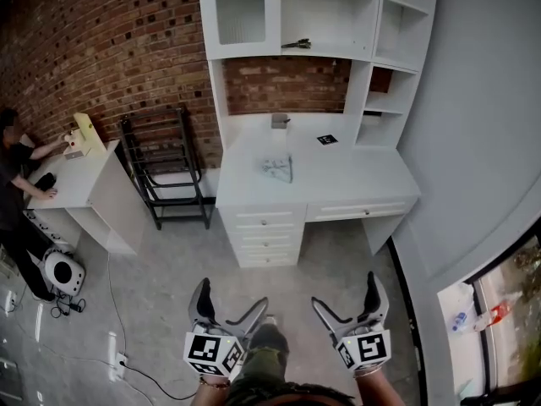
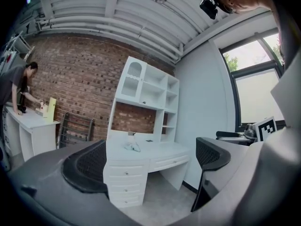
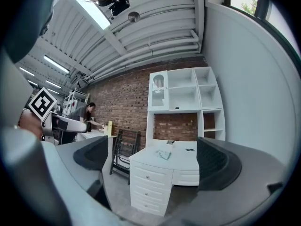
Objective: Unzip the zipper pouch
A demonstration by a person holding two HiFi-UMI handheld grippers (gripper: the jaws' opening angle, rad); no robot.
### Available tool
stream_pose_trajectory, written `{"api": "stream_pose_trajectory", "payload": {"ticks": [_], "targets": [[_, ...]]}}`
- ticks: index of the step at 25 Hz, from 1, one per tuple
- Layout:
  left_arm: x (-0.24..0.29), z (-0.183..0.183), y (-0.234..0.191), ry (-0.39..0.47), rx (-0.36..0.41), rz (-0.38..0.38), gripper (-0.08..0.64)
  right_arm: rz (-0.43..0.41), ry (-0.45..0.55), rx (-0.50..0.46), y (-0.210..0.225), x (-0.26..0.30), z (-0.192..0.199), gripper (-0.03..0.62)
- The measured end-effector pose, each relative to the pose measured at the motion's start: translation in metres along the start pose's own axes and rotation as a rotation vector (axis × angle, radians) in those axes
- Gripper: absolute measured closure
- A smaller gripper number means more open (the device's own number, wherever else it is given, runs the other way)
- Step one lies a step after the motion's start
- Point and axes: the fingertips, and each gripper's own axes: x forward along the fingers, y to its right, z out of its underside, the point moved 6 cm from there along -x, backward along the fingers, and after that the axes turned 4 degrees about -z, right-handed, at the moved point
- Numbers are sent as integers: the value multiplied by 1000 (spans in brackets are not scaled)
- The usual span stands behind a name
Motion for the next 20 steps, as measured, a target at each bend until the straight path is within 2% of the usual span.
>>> {"api": "stream_pose_trajectory", "payload": {"ticks": [9,20], "targets": [[124,-18,-46,-45,22,130,-8,19,-12,36,44,125,5,26],[244,-37,-113,-42,49,154,-6,44,-30,50,83,253,13,28]]}}
